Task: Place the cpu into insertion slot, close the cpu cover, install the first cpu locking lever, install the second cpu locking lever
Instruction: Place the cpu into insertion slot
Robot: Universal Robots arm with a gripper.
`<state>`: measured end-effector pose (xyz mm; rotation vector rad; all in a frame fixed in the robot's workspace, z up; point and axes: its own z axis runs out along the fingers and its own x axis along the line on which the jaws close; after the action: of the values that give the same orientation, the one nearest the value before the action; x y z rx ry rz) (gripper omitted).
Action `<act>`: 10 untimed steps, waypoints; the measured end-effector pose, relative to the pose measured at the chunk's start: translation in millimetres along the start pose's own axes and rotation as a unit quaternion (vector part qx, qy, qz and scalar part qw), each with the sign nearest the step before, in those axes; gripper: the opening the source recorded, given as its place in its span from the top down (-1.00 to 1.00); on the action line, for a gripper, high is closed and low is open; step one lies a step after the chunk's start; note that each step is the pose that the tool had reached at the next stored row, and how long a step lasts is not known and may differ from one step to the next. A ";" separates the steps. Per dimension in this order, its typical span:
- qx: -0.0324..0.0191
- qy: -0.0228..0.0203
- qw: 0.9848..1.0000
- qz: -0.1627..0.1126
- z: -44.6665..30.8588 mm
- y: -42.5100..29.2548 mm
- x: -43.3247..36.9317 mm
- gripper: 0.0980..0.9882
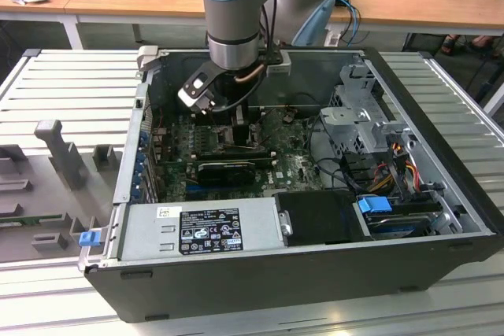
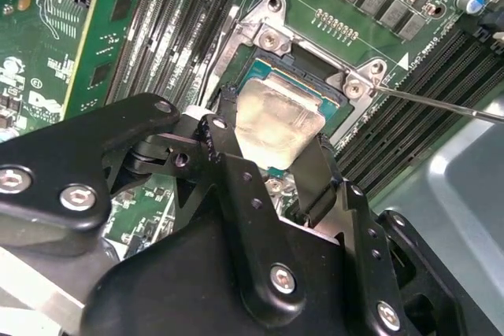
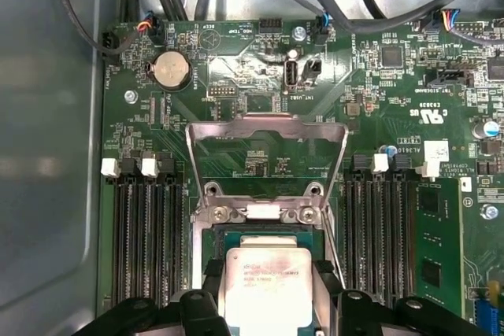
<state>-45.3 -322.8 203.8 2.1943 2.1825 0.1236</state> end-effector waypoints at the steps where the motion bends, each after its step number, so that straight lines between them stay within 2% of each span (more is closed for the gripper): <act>1: 0.000 0.000 1.000 0.000 1.1 -0.1 0.0 0.03; 8: 0.000 0.000 1.000 0.000 2.1 -0.2 -0.1 0.03; 9: 0.000 0.000 1.000 0.000 2.1 -0.2 -0.1 0.00; 10: 0.000 0.000 1.000 0.000 2.1 -0.2 -0.1 -0.14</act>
<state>-45.3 -322.8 201.7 2.1942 2.1825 0.1233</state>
